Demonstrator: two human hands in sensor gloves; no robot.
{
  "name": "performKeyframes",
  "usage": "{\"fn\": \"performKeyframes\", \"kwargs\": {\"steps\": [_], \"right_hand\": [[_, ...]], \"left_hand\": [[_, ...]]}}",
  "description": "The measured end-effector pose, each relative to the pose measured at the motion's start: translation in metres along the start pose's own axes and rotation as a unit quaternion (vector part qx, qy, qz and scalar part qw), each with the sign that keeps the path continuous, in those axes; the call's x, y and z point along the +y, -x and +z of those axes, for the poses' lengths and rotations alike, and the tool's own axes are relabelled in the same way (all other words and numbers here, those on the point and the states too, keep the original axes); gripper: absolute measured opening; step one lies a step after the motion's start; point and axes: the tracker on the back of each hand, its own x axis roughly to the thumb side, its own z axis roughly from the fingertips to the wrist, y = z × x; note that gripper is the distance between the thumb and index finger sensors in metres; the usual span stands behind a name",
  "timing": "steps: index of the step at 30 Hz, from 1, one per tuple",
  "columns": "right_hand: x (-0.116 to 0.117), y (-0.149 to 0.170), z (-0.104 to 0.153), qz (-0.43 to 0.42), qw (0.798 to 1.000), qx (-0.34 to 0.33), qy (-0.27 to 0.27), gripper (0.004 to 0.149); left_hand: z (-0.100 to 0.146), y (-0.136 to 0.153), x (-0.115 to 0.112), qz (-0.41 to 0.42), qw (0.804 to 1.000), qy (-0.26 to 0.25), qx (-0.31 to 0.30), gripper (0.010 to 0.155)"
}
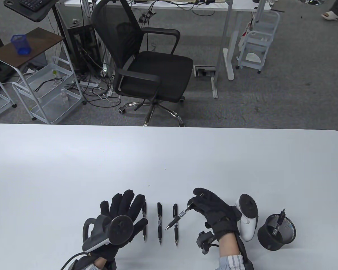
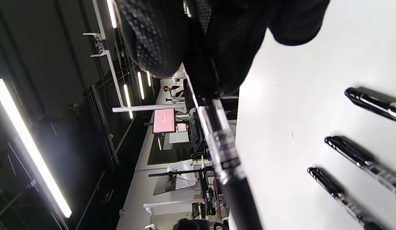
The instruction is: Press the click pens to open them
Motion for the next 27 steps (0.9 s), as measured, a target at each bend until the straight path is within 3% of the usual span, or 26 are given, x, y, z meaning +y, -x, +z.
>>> {"fn": "performKeyframes", "kwargs": {"steps": [3, 12, 17, 23, 27], "right_hand": [[-0.004, 0.005, -0.001, -0.061, 0.998, 0.012, -0.008, 0.069], [0.004, 0.005, 0.000, -0.188, 0.981, -0.005, -0.041, 0.047], [0.015, 0.002, -0.001, -0.234, 0.966, -0.037, -0.102, 0.040], [0.025, -0.001, -0.001, -0.283, 0.948, -0.064, -0.131, 0.042], [0.026, -0.001, -0.001, -0.280, 0.952, -0.064, -0.110, 0.059]], "left_hand": [[0.000, -0.001, 0.000, -0.003, 1.000, -0.001, 0.000, 0.070], [0.000, -0.004, 0.000, -0.011, 1.000, 0.001, 0.001, 0.070], [0.000, -0.006, -0.001, -0.015, 1.000, 0.003, 0.000, 0.070], [0.001, -0.006, -0.001, -0.014, 1.000, 0.003, 0.000, 0.070], [0.000, -0.007, -0.001, -0.015, 1.000, 0.004, 0.000, 0.070]]}}
